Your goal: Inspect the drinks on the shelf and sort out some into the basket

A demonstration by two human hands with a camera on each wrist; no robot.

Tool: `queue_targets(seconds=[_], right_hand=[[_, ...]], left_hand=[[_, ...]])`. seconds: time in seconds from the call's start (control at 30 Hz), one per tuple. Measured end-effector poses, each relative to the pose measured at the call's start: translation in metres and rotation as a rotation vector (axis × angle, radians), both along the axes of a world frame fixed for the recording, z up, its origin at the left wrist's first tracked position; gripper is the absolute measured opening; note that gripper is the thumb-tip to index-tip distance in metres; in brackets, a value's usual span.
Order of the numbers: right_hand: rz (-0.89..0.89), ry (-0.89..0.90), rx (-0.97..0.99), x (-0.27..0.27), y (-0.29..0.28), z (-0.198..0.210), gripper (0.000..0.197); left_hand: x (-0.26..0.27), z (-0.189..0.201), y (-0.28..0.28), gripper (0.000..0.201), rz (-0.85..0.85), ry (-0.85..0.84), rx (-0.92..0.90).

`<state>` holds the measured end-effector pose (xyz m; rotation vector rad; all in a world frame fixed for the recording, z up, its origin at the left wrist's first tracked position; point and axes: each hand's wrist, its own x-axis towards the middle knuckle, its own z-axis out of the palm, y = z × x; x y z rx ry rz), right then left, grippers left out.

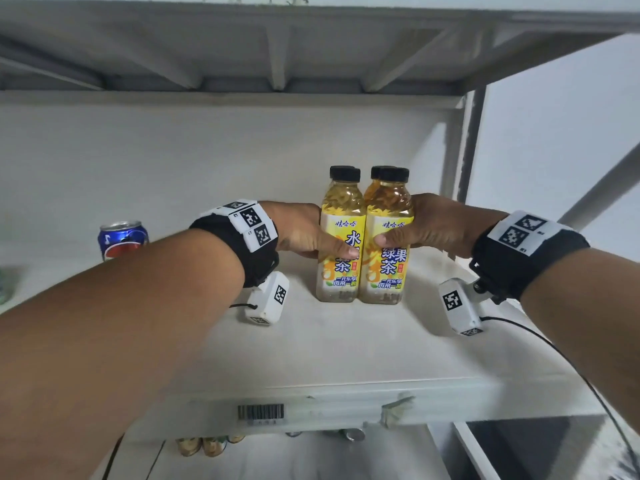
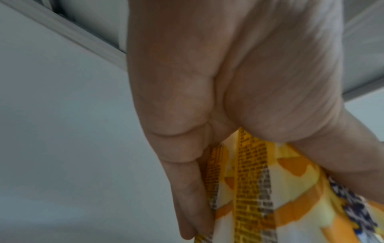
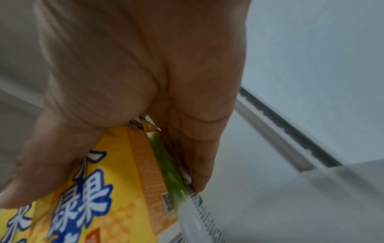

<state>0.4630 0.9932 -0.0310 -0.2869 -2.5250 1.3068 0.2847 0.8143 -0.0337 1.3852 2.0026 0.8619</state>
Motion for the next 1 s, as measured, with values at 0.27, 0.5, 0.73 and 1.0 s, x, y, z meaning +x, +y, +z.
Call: queue_targets(seconds=[0.27,0.5,0.73,1.0], right_hand=[[-0.098,-0.008,-0.089,0.034,0.041,-0.002,0.051],[-0.078,0.019,-0.154,0.033,0.045,-0.006,0.053],[-0.111,0.043,-0.140,0.037,0.037,-0.007,0.053],[-0.589,0.069,0.217,0.045,0.002,0.006,0.079]], left_hand=[[0.026,-0.005,0.058,0.039,-0.042,-0.008,0.031],[0.020,-0.010,0.075,0.046,-0.103,-0.056,0.033],[0.017,-0.016,0.074,0.054,-0.037,-0.041,0.030],[0.027,0.003,0.042,0.054,0.122,0.254,0.101]])
